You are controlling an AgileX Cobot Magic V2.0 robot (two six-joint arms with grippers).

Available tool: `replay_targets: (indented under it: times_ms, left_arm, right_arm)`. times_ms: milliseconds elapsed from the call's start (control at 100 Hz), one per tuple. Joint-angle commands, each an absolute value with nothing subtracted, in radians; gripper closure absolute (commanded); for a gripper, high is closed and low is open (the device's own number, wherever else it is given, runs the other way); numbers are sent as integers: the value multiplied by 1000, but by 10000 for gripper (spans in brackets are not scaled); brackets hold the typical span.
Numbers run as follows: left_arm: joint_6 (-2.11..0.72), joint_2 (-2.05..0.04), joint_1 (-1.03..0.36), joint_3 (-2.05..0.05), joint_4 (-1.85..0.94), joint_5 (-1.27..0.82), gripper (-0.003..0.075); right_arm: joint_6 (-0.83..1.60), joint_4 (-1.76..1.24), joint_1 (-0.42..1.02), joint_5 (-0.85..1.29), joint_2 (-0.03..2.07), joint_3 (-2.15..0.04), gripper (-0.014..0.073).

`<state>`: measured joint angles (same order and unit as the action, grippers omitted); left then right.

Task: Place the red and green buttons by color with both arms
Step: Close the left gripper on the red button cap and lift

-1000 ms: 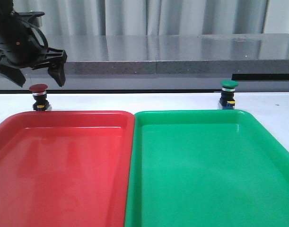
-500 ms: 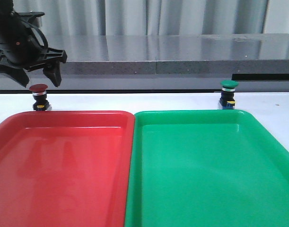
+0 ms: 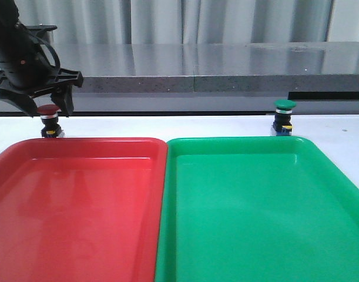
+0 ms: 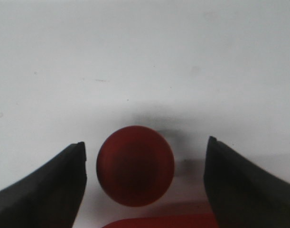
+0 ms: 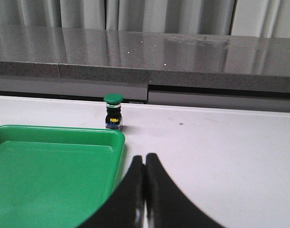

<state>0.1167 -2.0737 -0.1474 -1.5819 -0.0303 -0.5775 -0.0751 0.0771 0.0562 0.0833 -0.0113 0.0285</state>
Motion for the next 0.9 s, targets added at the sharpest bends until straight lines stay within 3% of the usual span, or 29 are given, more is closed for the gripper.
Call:
replay_targets:
  times_ms: [0,210,310,890]
  left_arm:
    - [122,-2016,-154,-1613,-30,-544,340]
    - [122,-2016,-154,-1613,-30,-549,558]
    - [122,-2010,-154,-1613,-28,-549,619]
    - [122,-1779,-162,-1640,-132,-689,627]
  right_arm:
    - [-67,79,49,0,-30,13,661]
    - [-67,79,49,0,-30,13,661]
    - [-67,79,49,0,-30,13,661]
    - [-67,79,49,0,-30,13,661]
